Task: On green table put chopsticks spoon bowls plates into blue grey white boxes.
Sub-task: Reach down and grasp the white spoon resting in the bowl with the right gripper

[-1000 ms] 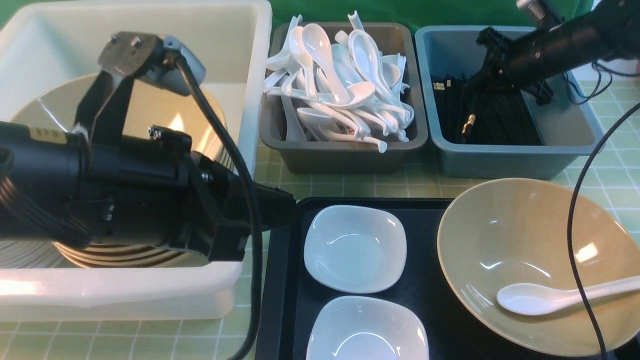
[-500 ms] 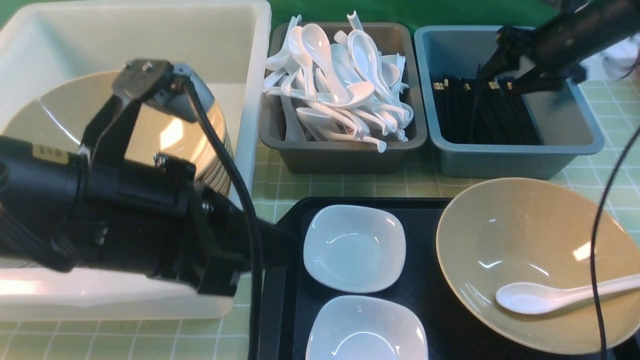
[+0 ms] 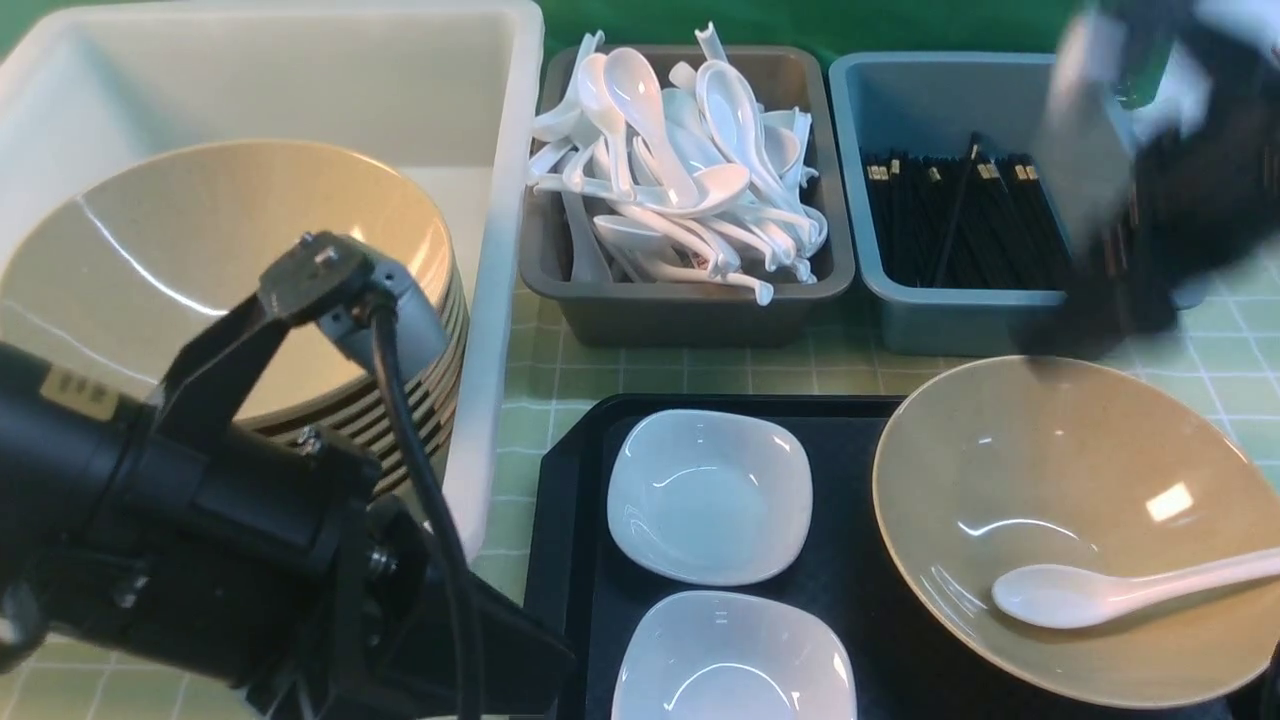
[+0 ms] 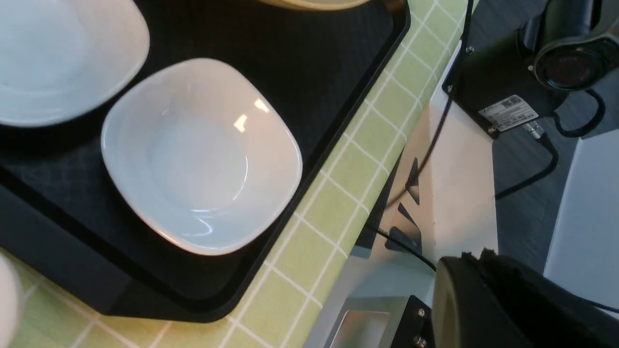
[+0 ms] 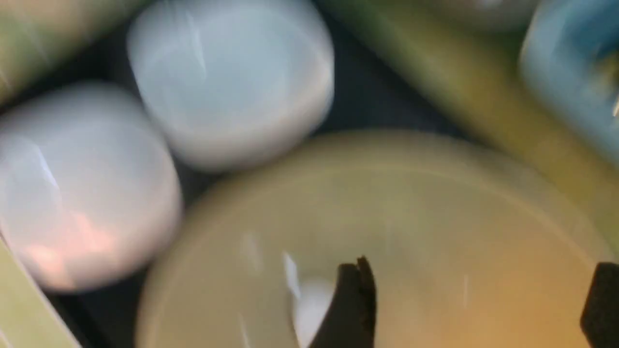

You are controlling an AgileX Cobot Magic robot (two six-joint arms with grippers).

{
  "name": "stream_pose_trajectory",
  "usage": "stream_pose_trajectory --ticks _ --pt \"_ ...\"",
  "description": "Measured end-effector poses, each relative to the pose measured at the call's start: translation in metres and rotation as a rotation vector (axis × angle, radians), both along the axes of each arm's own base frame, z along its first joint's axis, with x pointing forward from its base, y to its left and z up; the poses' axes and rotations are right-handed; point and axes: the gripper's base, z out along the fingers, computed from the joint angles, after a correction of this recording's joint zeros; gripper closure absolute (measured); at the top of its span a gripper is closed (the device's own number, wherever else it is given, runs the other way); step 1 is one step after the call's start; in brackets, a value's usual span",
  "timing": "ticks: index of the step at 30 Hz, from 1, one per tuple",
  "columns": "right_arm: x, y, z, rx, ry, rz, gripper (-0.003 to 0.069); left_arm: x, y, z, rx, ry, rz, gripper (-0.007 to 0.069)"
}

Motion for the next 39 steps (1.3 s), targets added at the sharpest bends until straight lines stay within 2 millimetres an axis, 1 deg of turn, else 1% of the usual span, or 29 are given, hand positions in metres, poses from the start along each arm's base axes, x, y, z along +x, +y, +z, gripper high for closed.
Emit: stream_pose_trajectory --ticks 1,2,3,4,5,9,14,17,24,29,31,33,34,35,37,38,39 --pt "-0.006 -0.002 -0.009 -0.093 0.023 0.053 0.0088 -0.002 0.001 0.001 -0.004 -0.008 0.000 0.0626" --pt "-0.010 -0.001 -0.013 -0.142 0.033 0.087 0.0091 -0.003 0.001 0.002 -0.006 -0.013 0.000 0.0626" --pt "-0.016 0.001 -0.019 -0.241 0.043 0.176 0.0096 -0.008 0.003 0.005 -0.014 -0.031 -0.001 0.0626" --pt "-0.016 0.001 -0.019 -0.251 0.043 0.187 0.0097 -0.008 0.004 0.006 -0.015 -0.033 -0.001 0.0626" --pt "-0.018 0.005 -0.021 -0.297 0.037 0.250 0.0099 -0.012 0.005 0.007 -0.020 -0.045 -0.001 0.0626" --pt "-0.018 0.012 -0.024 -0.336 0.016 0.337 0.0099 -0.021 0.010 0.006 -0.020 -0.071 0.000 0.0626" --pt "-0.012 0.012 -0.039 -0.360 0.083 0.366 0.0099 -0.030 0.014 0.010 -0.035 -0.114 0.005 0.0626" --pt "-0.012 0.012 -0.047 -0.367 0.119 0.381 0.0099 -0.033 0.016 0.012 -0.043 -0.132 0.007 0.0626" --pt "-0.032 -0.004 -0.085 -0.485 0.233 0.438 0.0100 -0.034 0.017 0.013 -0.044 -0.140 0.011 0.0626" --pt "-0.035 -0.008 -0.098 -0.518 0.207 0.416 0.0113 -0.034 0.017 0.013 -0.044 -0.140 0.011 0.0626" --pt "-0.034 -0.008 -0.098 -0.522 0.203 0.415 0.0139 -0.034 0.017 0.013 -0.044 -0.140 0.011 0.0626" --pt "-0.034 -0.008 -0.098 -0.525 0.202 0.415 0.0186 -0.034 0.017 0.013 -0.044 -0.140 0.011 0.0626" --pt "-0.034 -0.008 -0.098 -0.525 0.203 0.412 0.0223 -0.034 0.017 0.013 -0.044 -0.140 0.011 0.0626" --pt "-0.034 -0.008 -0.098 -0.525 0.203 0.411 0.0270 -0.034 0.017 0.013 -0.044 -0.140 0.011 0.0626" --pt "-0.034 -0.008 -0.098 -0.524 0.203 0.400 0.0386 -0.034 0.017 0.013 -0.044 -0.140 0.011 0.0626" --pt "-0.034 -0.008 -0.098 -0.524 0.204 0.394 0.0426 -0.034 0.017 0.013 -0.044 -0.140 0.011 0.0626" --pt "-0.034 -0.008 -0.098 -0.524 0.204 0.392 0.0492 -0.034 0.017 0.013 -0.044 -0.140 0.011 0.0626"
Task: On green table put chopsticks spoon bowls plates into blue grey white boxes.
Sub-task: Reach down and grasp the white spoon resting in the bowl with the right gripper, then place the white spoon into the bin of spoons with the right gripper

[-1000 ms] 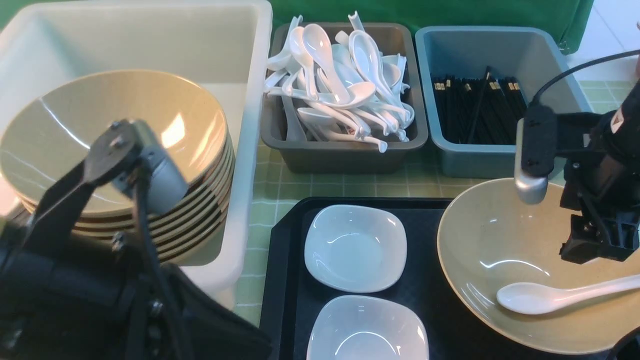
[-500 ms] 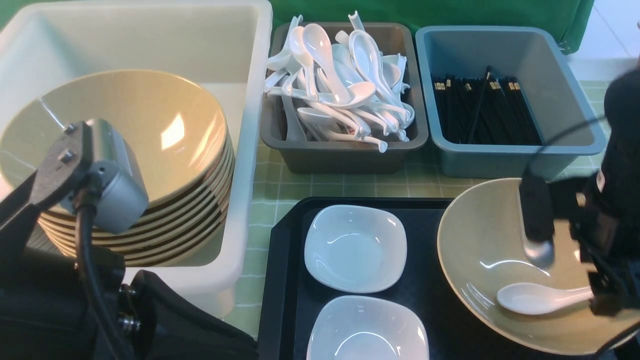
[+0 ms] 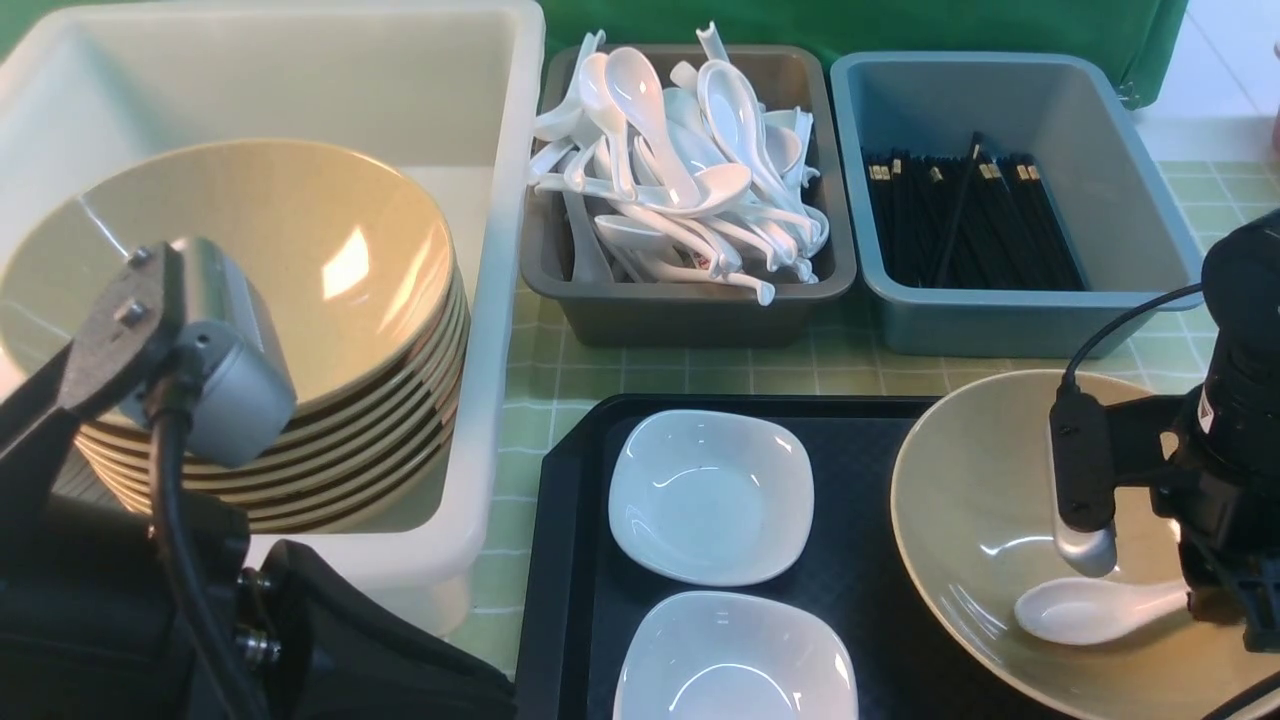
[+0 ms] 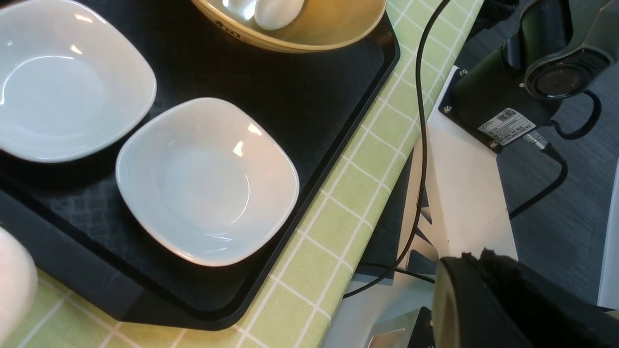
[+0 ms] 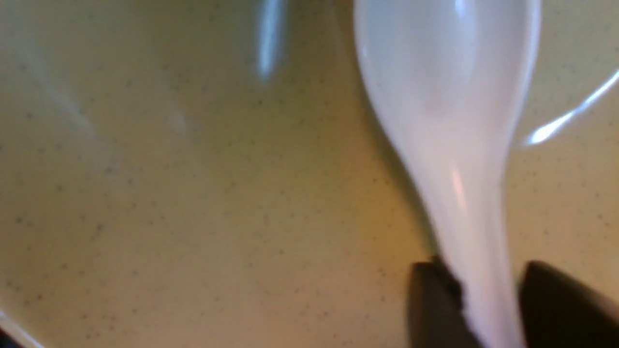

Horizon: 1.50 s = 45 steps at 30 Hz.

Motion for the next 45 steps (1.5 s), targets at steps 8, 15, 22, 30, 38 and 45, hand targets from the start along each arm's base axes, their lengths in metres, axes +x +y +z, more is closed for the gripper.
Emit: stream_pose_trajectory --ticks 8,15,22,30,38,45 --pt "0.018 0.008 0.035 0.066 -0.110 -0.052 0.0524 0.000 0.000 0.000 -0.001 0.001 0.002 0.0626" --pt "0.033 0.030 0.093 0.307 -0.226 -0.121 0.0524 0.007 0.001 0.001 -0.017 0.001 0.102 0.0626" --pt "0.049 0.062 0.150 0.687 -0.299 -0.231 0.0524 0.019 0.006 0.000 0.007 -0.042 0.247 0.0626" --pt "0.118 0.106 0.151 1.179 -0.297 -0.492 0.0524 0.023 0.007 0.001 0.003 -0.071 0.285 0.0626" --pt "0.215 0.121 0.079 1.285 -0.404 -0.759 0.0524 0.023 0.007 0.001 0.009 -0.067 0.282 0.0626" --pt "0.246 0.129 0.057 1.310 -0.420 -0.765 0.0448 0.023 0.007 0.001 0.007 -0.064 0.285 0.0626"
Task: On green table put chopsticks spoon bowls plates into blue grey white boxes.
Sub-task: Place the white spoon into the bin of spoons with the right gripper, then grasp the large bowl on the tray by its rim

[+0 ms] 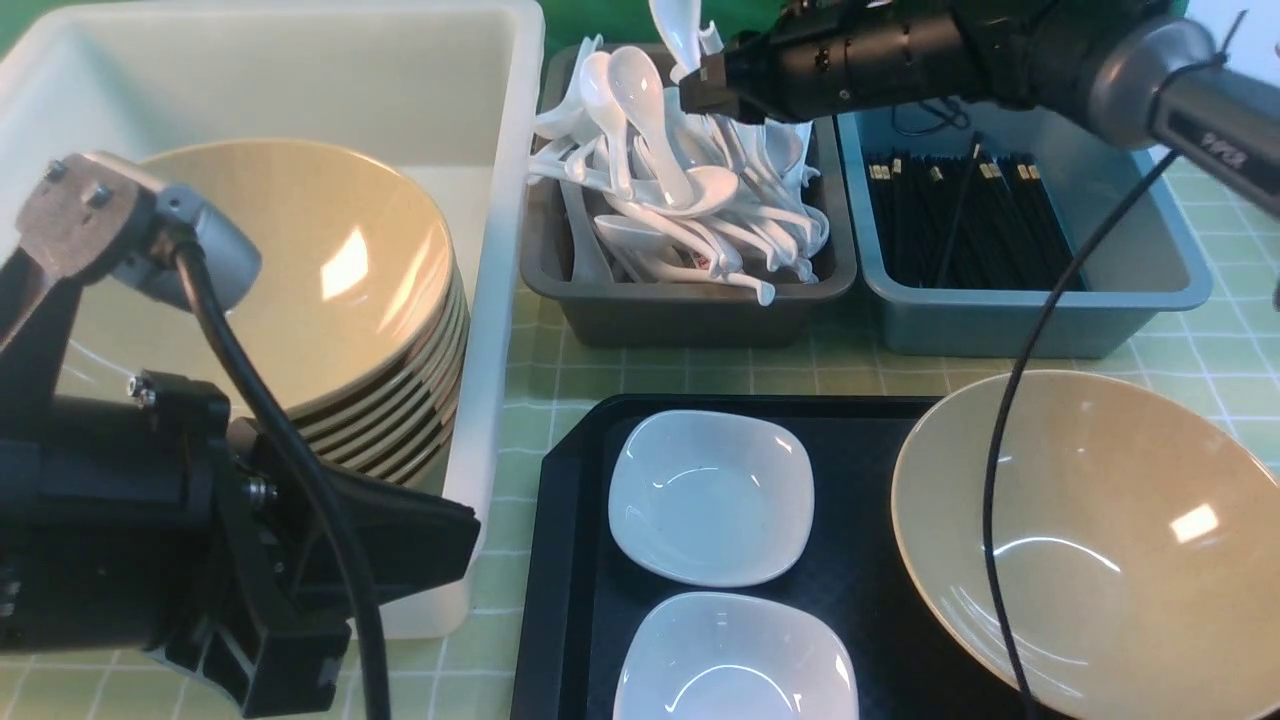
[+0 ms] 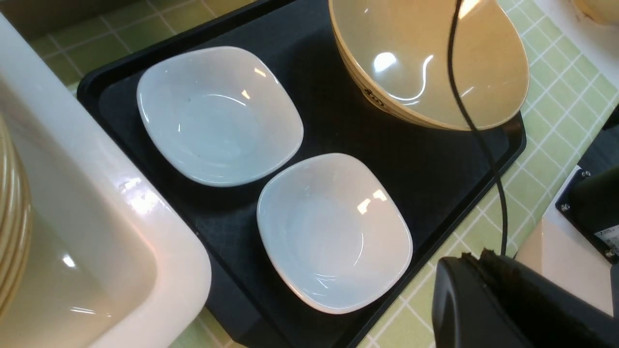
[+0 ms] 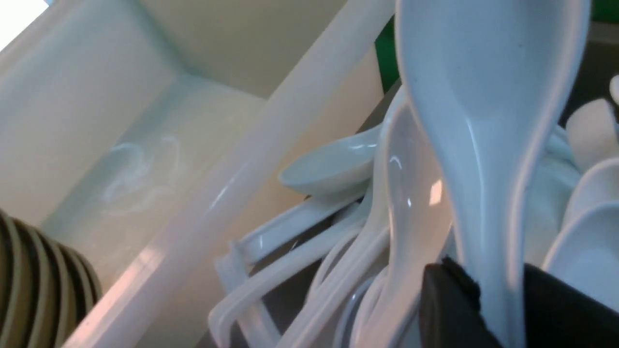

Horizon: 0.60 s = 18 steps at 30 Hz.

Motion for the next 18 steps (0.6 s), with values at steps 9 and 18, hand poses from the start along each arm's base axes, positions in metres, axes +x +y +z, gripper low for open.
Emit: stream_pose_trajectory --ticks 9,18 --pt "-0.017 -0.004 0.043 -0.035 -0.083 0.164 0.0190 0.000 0.000 0.000 0.001 0.009 0.010 0.0626" --pt "-0.107 -0.051 0.154 -0.194 -0.089 0.415 0.0174 0.000 0.001 -0.001 -0.006 0.032 0.030 0.0625"
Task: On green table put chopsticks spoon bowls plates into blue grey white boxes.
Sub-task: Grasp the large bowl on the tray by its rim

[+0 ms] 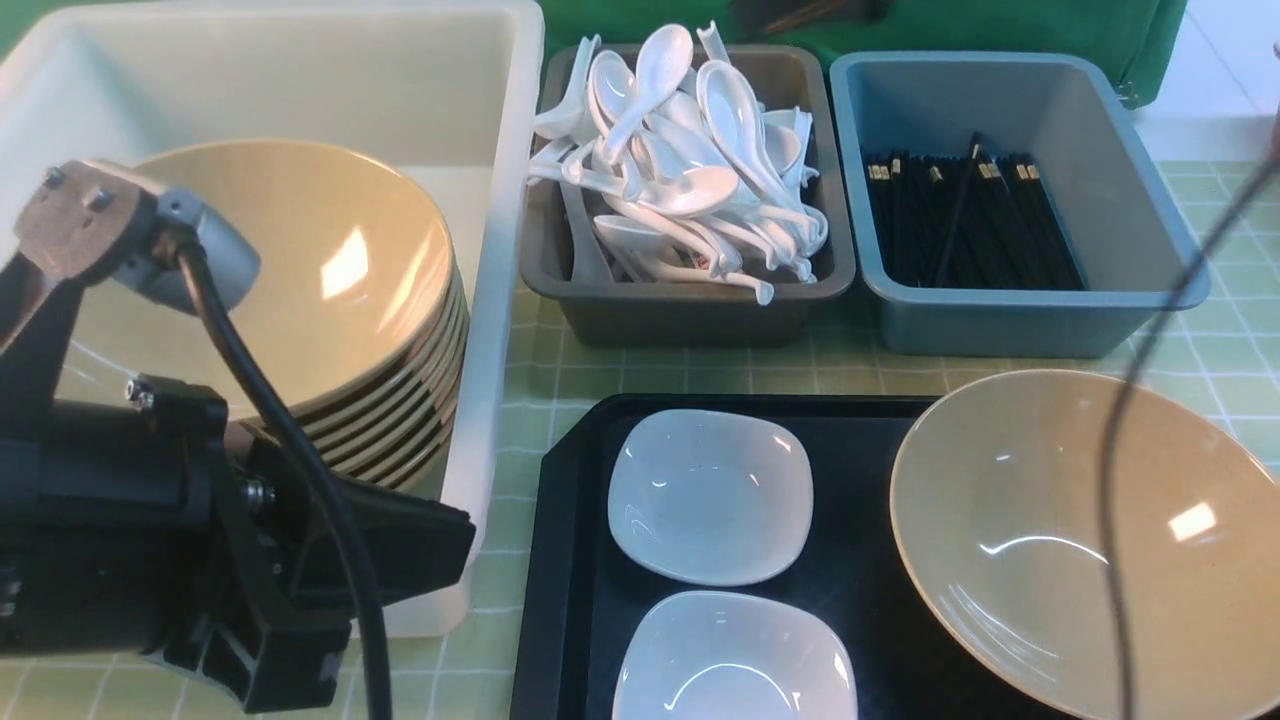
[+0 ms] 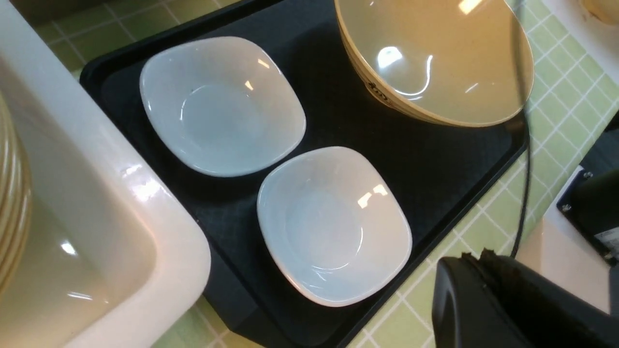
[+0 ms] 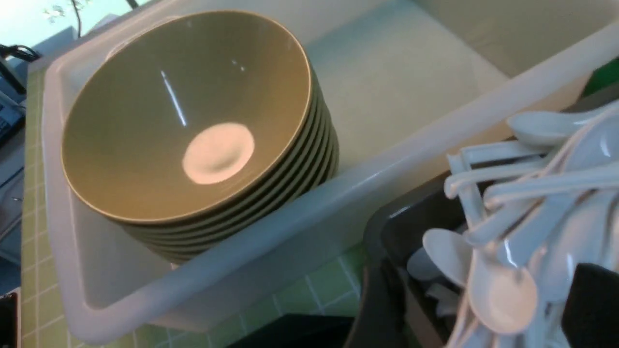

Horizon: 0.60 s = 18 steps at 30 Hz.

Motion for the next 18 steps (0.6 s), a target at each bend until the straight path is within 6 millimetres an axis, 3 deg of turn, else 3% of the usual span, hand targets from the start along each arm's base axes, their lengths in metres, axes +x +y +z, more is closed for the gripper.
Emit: stream_pose_trajectory --ticks 4,5,8,9,10,14,16,18 --pt "-0.056 -0.016 0.035 -0.107 -0.037 -0.083 0.0174 0.007 -0.004 -0.005 -0.010 0.055 0.010 0.0622" --pt "-0.062 -0.016 0.040 -0.107 -0.045 -0.084 0.0174 0.007 -0.004 -0.005 -0.010 0.055 0.011 0.0622" --pt "-0.112 -0.011 0.045 -0.156 -0.035 -0.061 0.0192 0.024 -0.012 -0.015 0.016 0.122 0.012 0.0568" --pt "-0.111 -0.010 0.042 -0.161 -0.024 -0.060 0.0194 0.026 -0.013 -0.016 0.020 0.131 0.012 0.0563" --pt "-0.130 -0.009 0.035 -0.207 -0.002 -0.059 0.0214 0.034 -0.017 -0.018 0.030 0.159 0.008 0.0520" --pt "-0.174 -0.021 0.017 -0.300 0.064 -0.115 0.0307 0.052 -0.028 -0.017 0.028 0.212 -0.012 0.0368" --pt "-0.198 -0.030 0.002 -0.321 0.105 -0.138 0.0381 0.057 -0.035 -0.018 0.028 0.225 -0.040 0.0289" --pt "-0.231 -0.039 -0.012 -0.307 0.120 -0.166 0.0498 0.060 -0.054 -0.023 0.034 0.235 -0.119 0.0195"
